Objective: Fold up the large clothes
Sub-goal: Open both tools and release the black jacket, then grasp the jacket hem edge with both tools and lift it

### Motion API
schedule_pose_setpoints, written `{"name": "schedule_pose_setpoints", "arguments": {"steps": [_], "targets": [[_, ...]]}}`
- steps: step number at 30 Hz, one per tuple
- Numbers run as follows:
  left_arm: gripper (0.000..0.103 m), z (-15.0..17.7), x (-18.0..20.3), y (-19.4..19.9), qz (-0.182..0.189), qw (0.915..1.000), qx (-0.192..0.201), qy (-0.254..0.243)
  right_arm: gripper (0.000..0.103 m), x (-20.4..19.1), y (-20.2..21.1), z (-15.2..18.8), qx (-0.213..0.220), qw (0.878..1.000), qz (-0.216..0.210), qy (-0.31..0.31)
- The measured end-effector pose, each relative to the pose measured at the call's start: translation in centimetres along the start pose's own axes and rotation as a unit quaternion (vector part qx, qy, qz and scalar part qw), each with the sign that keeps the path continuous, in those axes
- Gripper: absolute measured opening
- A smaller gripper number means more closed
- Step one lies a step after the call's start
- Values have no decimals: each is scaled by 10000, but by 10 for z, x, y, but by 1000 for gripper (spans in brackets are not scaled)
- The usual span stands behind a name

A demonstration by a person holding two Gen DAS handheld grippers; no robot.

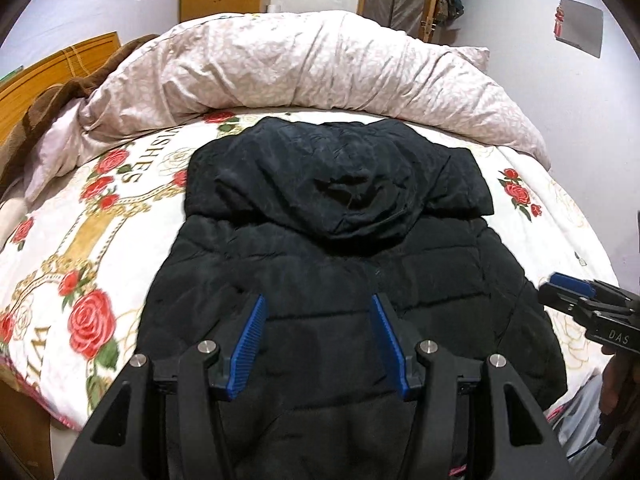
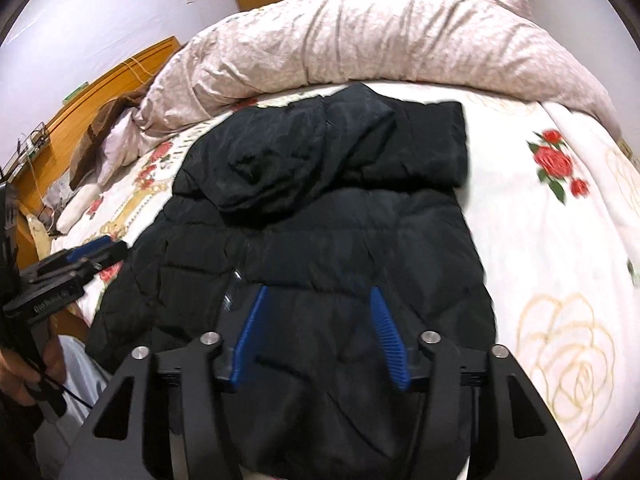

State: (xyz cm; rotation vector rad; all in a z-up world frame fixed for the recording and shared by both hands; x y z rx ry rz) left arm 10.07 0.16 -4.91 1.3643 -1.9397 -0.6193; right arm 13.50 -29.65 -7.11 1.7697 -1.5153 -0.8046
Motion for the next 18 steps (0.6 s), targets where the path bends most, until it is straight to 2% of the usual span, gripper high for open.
{"name": "schedule_pose_setpoints", "arguments": {"steps": [9, 18], "targets": [[61, 36, -54, 23, -549, 9970, 30, 549, 56, 49, -9, 51, -373, 9975, 384, -456], [70, 70, -111, 19, -1015, 9892, -161, 1048, 57, 91, -28, 75, -615, 9904, 741, -989]]}}
Point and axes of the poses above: each gripper's, at about its wrist camera, not at the fingertips, and y roughly against the way its jaws point, x to its right, z to its underside, the point moved 6 cm from there along -y, roughly the way its jaws point, and after that the axes turned 13 degrees about z, right-handed, at the moved point
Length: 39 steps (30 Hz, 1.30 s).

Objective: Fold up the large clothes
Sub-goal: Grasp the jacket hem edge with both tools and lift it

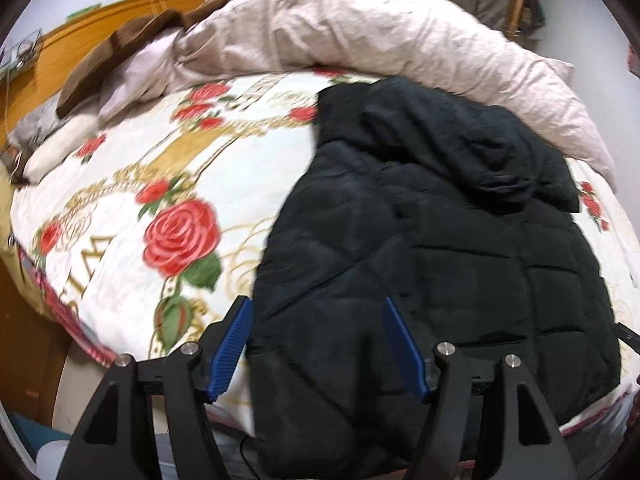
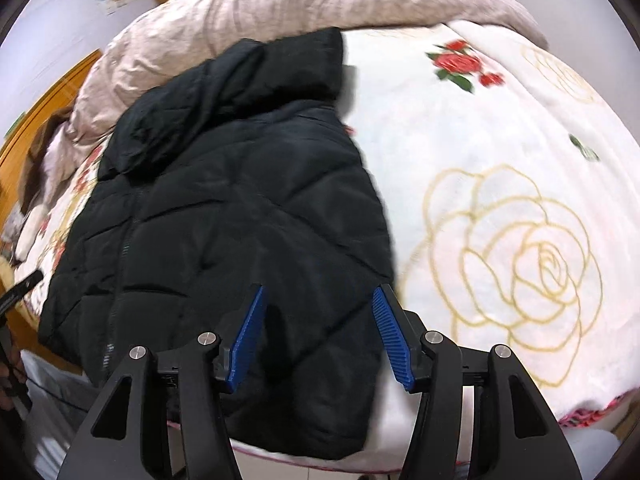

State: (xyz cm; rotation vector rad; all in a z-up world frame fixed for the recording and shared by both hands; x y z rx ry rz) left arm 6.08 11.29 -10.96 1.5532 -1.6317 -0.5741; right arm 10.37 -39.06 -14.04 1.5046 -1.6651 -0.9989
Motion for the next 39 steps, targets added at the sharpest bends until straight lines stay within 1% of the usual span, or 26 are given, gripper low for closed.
{"name": "schedule_pose_setpoints", "arguments": {"steps": [3, 4, 6, 9, 11, 15, 17, 18, 19, 20, 21, 22, 23, 24, 27, 32, 35, 39], "targets": [[71, 8, -16, -11, -62, 9997, -159, 187, 60, 14, -12, 5, -189, 9995, 31, -257], [71, 12, -19, -15, -77, 9994, -228, 238, 63, 17, -17, 7, -275, 9991, 7, -332], [71, 20, -23, -23, -64, 9987, -379, 341, 63, 19, -23, 11, -453, 9978, -127, -465], [71, 30, -18, -29, 17, 9981, -510, 344, 63, 17, -26, 17, -644, 9963, -305, -484], [71, 34, -13, -30, 89, 9980, -554, 292, 63, 12, -25, 20, -689, 9957, -409, -454], [71, 43, -5, -30, 106, 9977, -629, 222, 63, 4, -21, 28, -776, 9945, -551, -427], [70, 49, -4, -31, 85, 9972, -700, 260, 50, 0, -19, 30, -767, 9949, -544, -360], [66, 51, -2, -31, 70, 9971, -721, 254, 43, -2, -18, 30, -740, 9954, -507, -337], [63, 52, -1, -30, 48, 9970, -741, 217, 38, -2, -16, 29, -718, 9956, -491, -336], [55, 52, 1, -30, 2, 9970, -760, 147, 29, -2, -15, 28, -708, 9956, -501, -360], [43, 51, 3, -28, -43, 9969, -778, 77, 26, -2, -12, 26, -692, 9955, -526, -382], [37, 50, 4, -26, -62, 9969, -783, 15, 20, -2, -10, 24, -672, 9954, -558, -391], [28, 47, 6, -22, -57, 9971, -764, -30, 17, -2, -7, 22, -643, 9954, -583, -393], [22, 45, 8, -19, -27, 9972, -741, -43, 16, -3, -3, 21, -604, 9955, -614, -398], [17, 36, 13, -1, 87, 9984, -554, -7, 13, -2, 17, 13, -412, 9951, -772, -454], [15, 18, 28, 39, 348, 9992, -124, -131, 12, 0, 54, 3, -88, 9943, -978, -423], [15, 15, 31, 65, 511, 9986, 68, -90, 12, 6, 75, 7, 18, 9931, -1073, -469], [15, 18, 28, 98, 662, 9975, 236, -7, 12, 15, 99, 20, 91, 9912, -1187, -575]]}}
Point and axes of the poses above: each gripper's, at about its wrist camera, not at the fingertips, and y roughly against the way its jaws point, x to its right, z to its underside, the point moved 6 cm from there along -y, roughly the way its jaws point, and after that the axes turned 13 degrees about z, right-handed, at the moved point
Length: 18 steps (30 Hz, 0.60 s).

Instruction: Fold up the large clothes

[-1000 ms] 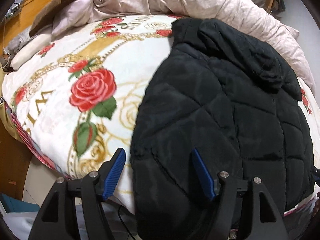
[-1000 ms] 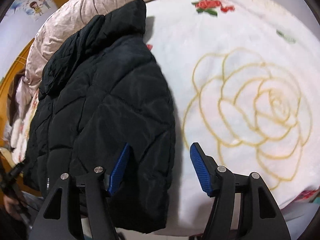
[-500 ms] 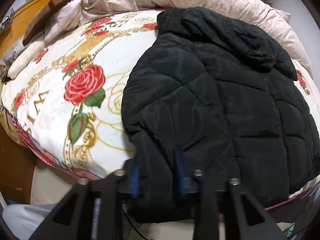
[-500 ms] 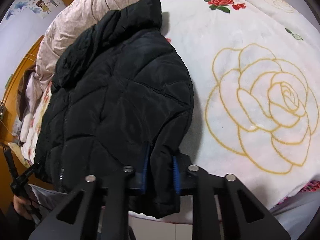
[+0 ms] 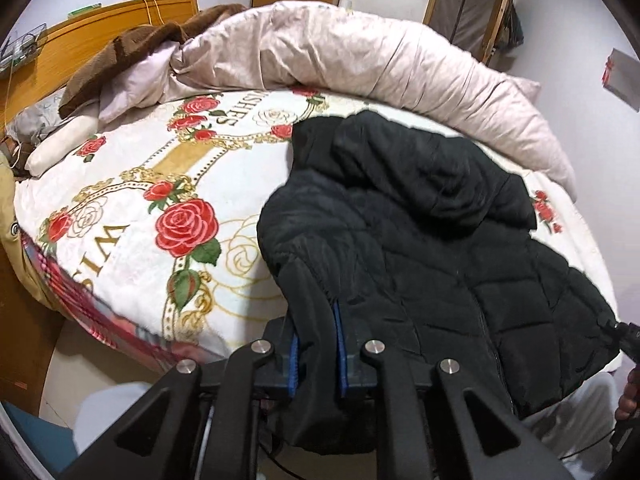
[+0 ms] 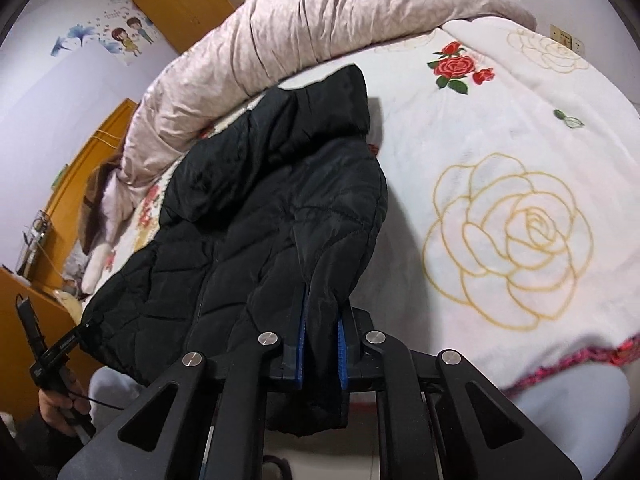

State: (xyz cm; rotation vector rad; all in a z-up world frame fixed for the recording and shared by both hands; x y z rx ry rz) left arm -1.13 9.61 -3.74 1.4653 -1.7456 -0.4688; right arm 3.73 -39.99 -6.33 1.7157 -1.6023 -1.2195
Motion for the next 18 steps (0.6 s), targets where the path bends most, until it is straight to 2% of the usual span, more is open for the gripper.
{"name": "schedule_pose_setpoints", "arguments": {"steps": [8, 13, 18], "targets": [[15, 5, 6, 43, 187, 9996, 197, 105, 12, 7, 42, 10, 146, 9995, -186, -195], [15, -8, 4, 40, 233, 9990, 328, 179, 12, -1, 43, -11, 332, 9989, -282, -150], [15, -40, 2, 35, 297, 9975, 595, 254, 12, -13, 46, -42, 627, 9973, -367, -107]]}}
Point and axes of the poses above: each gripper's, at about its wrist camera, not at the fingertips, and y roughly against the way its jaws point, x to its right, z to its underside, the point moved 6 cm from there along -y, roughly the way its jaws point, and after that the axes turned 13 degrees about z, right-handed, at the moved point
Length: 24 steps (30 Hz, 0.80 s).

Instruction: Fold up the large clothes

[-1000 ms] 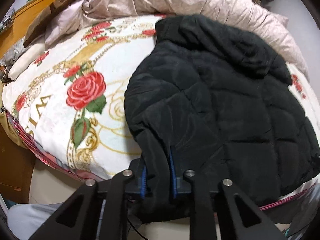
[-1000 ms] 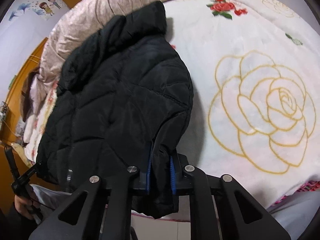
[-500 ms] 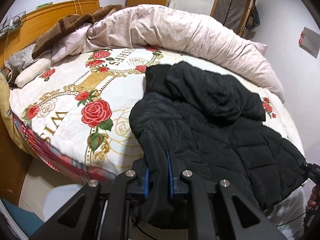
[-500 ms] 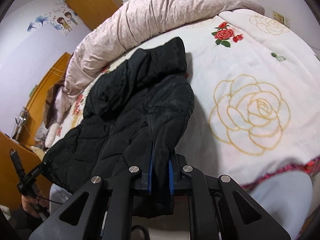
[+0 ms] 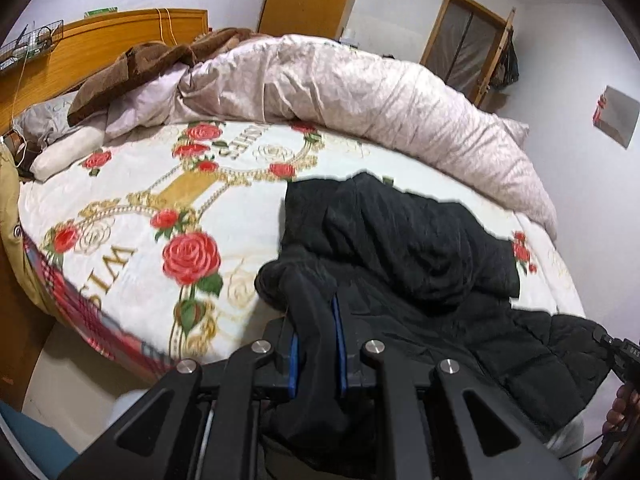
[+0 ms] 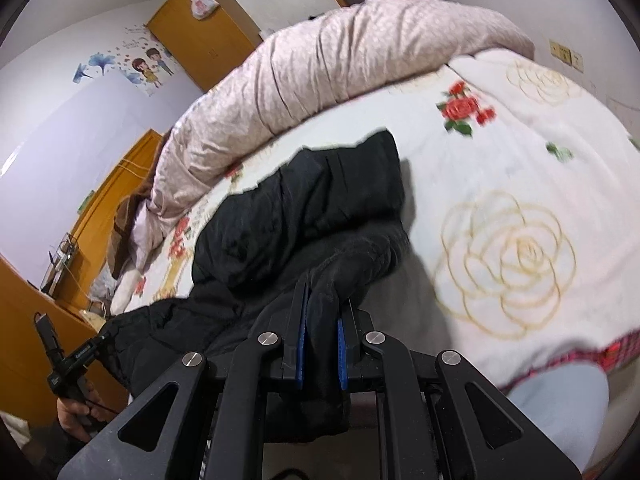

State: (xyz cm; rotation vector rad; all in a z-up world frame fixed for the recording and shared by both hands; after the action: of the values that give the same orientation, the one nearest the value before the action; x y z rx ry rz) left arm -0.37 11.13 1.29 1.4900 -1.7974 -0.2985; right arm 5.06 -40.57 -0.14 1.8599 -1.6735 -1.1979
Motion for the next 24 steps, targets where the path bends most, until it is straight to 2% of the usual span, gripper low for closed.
{"name": "schedule_pose_setpoints", "arguments": {"steps": [6, 11, 18, 24], "targets": [[15, -45, -4, -16, 135, 9993, 297, 188, 12, -10, -8, -45, 304, 9995, -55, -29], [15, -83, -4, -44, 167, 9988, 400, 215, 12, -17, -32, -82, 389, 9992, 31, -84], [15, -121, -12, -99, 90, 9991, 329, 267, 12, -22, -83, -127, 223, 9993, 206, -196], [15, -140, -24, -150, -28, 9996, 89, 277, 12, -22, -131, -149, -67, 9987, 430, -283]]}}
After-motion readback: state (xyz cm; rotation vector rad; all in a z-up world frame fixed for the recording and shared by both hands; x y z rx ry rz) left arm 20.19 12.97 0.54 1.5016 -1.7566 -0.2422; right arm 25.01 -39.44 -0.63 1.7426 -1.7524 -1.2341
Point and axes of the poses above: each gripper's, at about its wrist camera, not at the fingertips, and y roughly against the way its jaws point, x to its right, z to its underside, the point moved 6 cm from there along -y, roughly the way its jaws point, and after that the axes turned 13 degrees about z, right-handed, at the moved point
